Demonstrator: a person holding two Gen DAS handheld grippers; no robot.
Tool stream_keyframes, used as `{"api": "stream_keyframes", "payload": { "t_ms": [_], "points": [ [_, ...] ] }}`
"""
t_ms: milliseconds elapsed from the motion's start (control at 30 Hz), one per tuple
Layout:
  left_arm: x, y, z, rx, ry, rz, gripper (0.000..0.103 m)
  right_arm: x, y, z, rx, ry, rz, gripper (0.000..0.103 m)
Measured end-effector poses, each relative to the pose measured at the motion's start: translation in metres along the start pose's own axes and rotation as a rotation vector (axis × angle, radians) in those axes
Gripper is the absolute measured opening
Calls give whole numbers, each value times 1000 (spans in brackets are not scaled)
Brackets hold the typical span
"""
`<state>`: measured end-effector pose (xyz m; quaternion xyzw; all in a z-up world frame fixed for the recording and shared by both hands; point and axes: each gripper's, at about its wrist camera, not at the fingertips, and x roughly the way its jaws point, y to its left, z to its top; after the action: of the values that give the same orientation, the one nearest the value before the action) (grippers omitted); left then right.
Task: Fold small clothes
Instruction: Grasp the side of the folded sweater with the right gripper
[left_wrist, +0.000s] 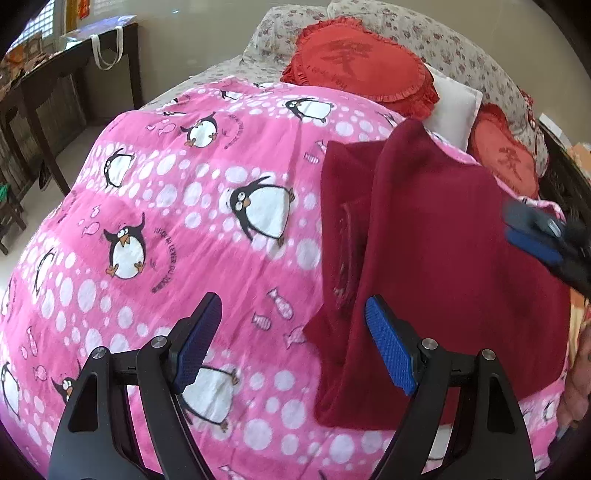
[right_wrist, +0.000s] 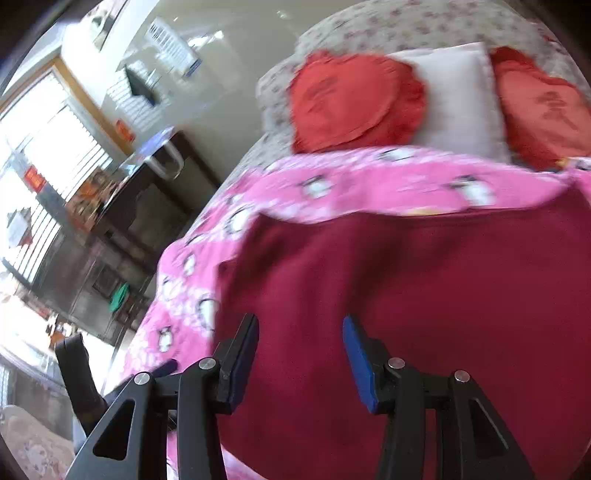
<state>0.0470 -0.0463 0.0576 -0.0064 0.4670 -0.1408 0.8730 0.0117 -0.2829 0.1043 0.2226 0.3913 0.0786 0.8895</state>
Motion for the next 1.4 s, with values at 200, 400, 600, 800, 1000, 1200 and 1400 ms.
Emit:
{"api": "stream_keyframes", "payload": {
  "t_ms": [200,400,600,800,1000,1200,1400],
  "points": [
    [-2,4,-7,19,-8,-5,81,55,61,9,-46,54,3,45],
    [0,8,-9,-12,2,-32,81,104,70,32,-73,112,-149,44],
    [2,9,-9,-15,7,-40,81,107,65,33,-97,135,-132,8],
    [8,8,-7,-23,10,-37,81,117,75,33,-128,136,-143,8],
    [12,7,-7,-34,25,-42,81,117,72,29,-138,124,-76,11],
    [14,9,-10,-51,34,-58,81,71,49,21,-36,102,-38,12],
    [9,10,-10,-65,27,-77,81,43,20,4,-39,28,-115,13]
  ]
}}
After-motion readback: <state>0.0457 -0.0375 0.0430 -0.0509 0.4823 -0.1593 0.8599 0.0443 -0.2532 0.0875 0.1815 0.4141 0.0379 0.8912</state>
